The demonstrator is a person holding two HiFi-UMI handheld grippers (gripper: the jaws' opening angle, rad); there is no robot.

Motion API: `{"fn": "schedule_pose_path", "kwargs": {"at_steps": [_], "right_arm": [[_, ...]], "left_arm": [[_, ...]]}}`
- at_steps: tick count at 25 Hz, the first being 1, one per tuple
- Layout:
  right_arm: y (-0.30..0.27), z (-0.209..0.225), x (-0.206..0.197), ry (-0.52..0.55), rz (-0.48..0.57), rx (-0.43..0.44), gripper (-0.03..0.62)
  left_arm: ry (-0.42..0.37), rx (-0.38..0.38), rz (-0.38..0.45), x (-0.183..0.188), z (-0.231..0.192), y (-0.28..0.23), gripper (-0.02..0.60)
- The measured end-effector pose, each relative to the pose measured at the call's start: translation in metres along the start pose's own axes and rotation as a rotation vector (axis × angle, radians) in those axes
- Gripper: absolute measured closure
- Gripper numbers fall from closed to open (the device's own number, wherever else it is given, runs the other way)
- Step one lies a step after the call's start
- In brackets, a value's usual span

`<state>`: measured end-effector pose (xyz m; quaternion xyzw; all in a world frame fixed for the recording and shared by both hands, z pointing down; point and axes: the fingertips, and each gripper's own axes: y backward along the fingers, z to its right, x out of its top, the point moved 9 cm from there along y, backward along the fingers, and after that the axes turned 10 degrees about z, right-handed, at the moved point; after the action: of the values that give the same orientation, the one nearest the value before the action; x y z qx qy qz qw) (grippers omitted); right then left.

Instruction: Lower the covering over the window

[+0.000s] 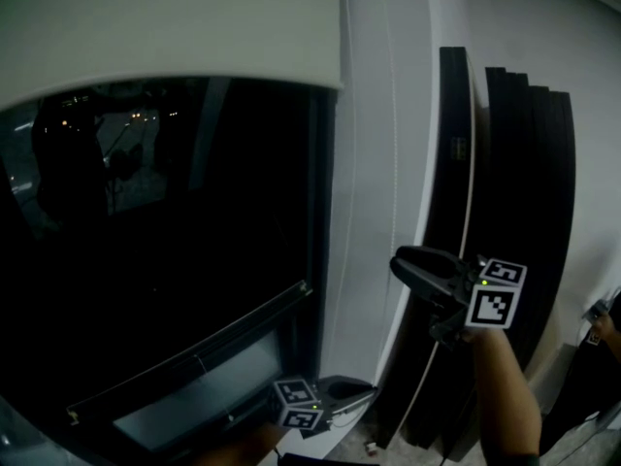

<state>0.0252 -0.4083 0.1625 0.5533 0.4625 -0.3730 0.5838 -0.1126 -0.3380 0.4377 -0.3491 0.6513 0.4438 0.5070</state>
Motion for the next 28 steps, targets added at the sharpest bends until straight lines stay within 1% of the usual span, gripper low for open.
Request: {"fn": "schedule_pose_path", "kwargs": {"at_steps": [2, 4, 5, 6, 7, 8, 10, 14, 19, 23, 26, 28], "right_arm": [[-0.008, 0.005, 0.003, -0.038, 0.020, 0.017, 0.453], [-0.017, 0.009, 0.004, -0.062, 0.024, 0.035, 0.496], [-0.021, 0.010, 0.005, -0.066, 0.018, 0.041, 0.508], [-0.024, 0.010, 0.005, -0.067, 0.012, 0.044, 0.545], [-0.026, 0.010, 0.004, -0.067, 0.005, 0.046, 0.549], [-0.028, 0.011, 0.004, -0.069, 0.001, 0.050, 0.584], [-0.030, 0.013, 0.004, -0.073, 0.002, 0.058, 0.604], [-0.031, 0.015, -0.004, -0.083, 0.008, 0.045, 0.608], [-0.028, 0.018, -0.009, -0.106, 0.043, 0.034, 0.609], [-0.026, 0.013, -0.010, -0.050, 0.041, 0.031, 0.609], [-0.024, 0.009, -0.011, 0.008, 0.023, 0.019, 0.609], [-0.024, 0.008, -0.017, 0.017, 0.008, 0.012, 0.609]], "left_arm": [[0.000, -0.001, 0.003, 0.000, -0.001, 0.001, 0.572], [0.005, 0.000, 0.003, 0.002, -0.002, 0.003, 0.572], [0.008, 0.000, 0.002, 0.004, -0.003, 0.003, 0.572], [0.012, -0.001, 0.001, 0.004, -0.003, 0.002, 0.572], [0.016, -0.001, 0.003, 0.004, -0.003, 0.002, 0.572], [0.023, -0.001, 0.006, 0.003, -0.004, 0.001, 0.572], [0.046, 0.006, 0.013, 0.003, -0.006, 0.002, 0.572], [0.088, 0.021, 0.033, -0.002, -0.009, 0.008, 0.572], [0.085, 0.033, 0.034, -0.002, -0.013, 0.008, 0.572], [0.093, 0.026, 0.047, -0.005, -0.012, 0.004, 0.572], [0.083, 0.035, 0.035, -0.007, -0.013, 0.003, 0.572], [0.085, 0.041, 0.017, -0.012, -0.013, 0.005, 0.572]]}}
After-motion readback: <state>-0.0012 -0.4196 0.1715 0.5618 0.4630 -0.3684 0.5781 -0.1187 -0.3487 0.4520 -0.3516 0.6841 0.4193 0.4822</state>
